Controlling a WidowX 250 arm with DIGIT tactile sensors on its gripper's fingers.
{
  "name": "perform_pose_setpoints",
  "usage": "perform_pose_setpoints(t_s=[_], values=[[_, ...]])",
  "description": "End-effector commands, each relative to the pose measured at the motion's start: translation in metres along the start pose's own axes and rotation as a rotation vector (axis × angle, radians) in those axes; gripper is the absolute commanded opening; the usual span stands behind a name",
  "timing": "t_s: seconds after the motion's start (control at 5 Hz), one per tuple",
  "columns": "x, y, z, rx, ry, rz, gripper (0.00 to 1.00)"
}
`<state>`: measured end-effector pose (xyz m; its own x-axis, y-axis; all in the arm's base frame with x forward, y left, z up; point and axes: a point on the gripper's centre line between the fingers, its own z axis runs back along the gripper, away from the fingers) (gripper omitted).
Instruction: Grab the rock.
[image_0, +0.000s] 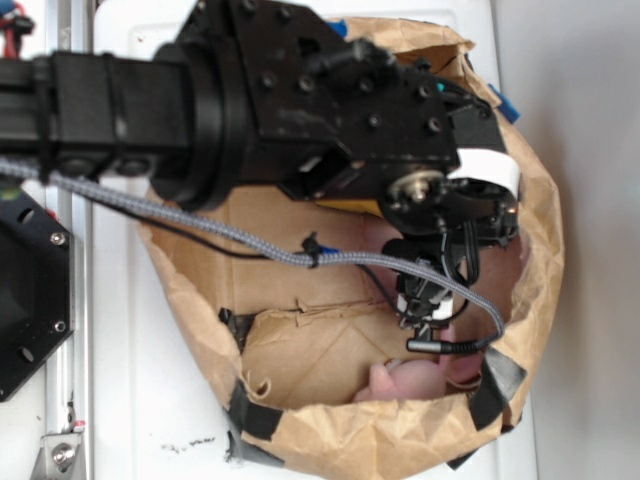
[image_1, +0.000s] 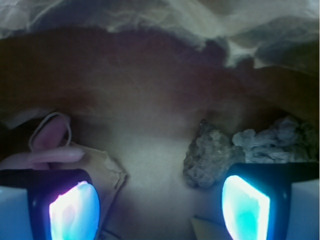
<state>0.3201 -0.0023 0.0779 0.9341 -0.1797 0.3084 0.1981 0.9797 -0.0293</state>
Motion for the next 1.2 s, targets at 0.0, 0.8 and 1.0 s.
perform_pose_setpoints(t_s=[0.0, 0.8, 1.0], values=[[0.017, 0.013, -0.006, 0.071, -0.045, 0.075, 1.0], [0.014, 0.027, -0.022, 0.188, -0.04, 0.2, 1.0], [0.014, 0.026, -0.029, 0.205, -0.023, 0.193, 1.0]])
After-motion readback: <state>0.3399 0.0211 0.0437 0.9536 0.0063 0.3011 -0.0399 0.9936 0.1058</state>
